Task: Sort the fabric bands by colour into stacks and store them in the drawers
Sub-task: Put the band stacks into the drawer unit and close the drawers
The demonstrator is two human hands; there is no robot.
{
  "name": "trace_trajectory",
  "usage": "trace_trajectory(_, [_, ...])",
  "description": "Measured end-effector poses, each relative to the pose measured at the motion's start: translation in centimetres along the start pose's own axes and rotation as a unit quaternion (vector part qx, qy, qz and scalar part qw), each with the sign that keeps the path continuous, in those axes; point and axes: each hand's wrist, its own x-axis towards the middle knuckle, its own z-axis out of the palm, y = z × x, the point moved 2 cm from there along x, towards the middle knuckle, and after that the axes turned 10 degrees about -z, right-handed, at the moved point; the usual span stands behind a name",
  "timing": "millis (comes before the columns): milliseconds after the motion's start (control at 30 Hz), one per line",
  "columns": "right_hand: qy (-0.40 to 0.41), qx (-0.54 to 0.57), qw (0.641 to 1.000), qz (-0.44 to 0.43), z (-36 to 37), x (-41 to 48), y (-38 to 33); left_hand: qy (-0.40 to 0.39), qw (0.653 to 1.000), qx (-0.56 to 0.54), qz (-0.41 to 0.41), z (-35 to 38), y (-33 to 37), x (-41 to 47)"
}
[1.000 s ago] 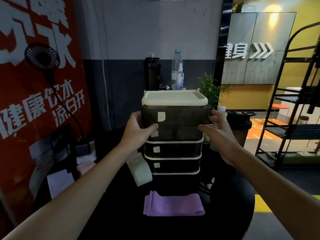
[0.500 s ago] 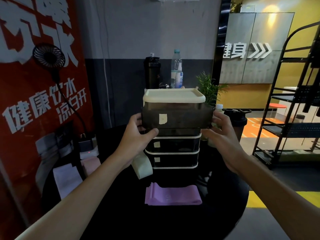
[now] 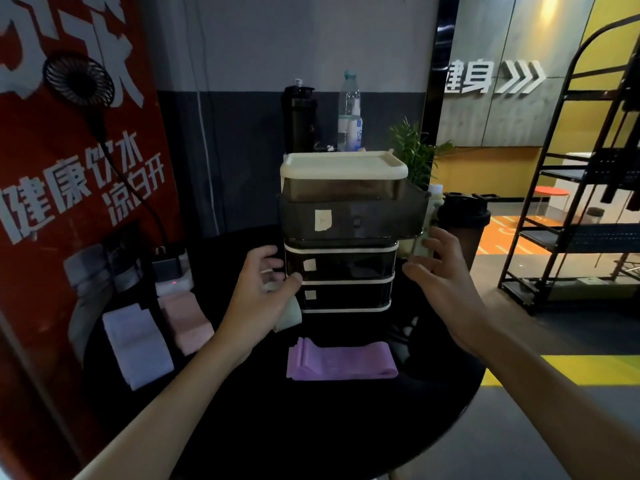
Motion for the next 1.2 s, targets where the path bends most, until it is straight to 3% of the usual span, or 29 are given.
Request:
trace_trajectory(200, [-0.14,-0.129,0.977,0.101,1.3,-2.9,5.7,-0.055,0.982,0.174,-0.043,1.1,-6.1,-2.0])
trace_trajectory(333, [-0.269,-0.239,0.927,0.108,2.1,-4.5,7.7,-0.102,0.955,0.273,-0.053,1.4,-7.3,-3.2])
trace_trajectory(467, [-0.329,-0.336,0.88,0.061,2.1,-4.9,8.8,-0.115,0.938,0.326,-0.038,1.6,-7.7,-3.4])
trace_trajectory(933, [-0.267,-0.217,0.938,-0.035,2.1,-6.0,7.7,-0.12,0.975,0.189,-0.008,1.6,-8.9,-4.8])
trace_trajectory(1200, [-0.283,-0.203,0.936,-0.052,1.9,-6.7,8.0,-0.152,0.97,0.188,-0.028,1.6,-8.5,-4.5])
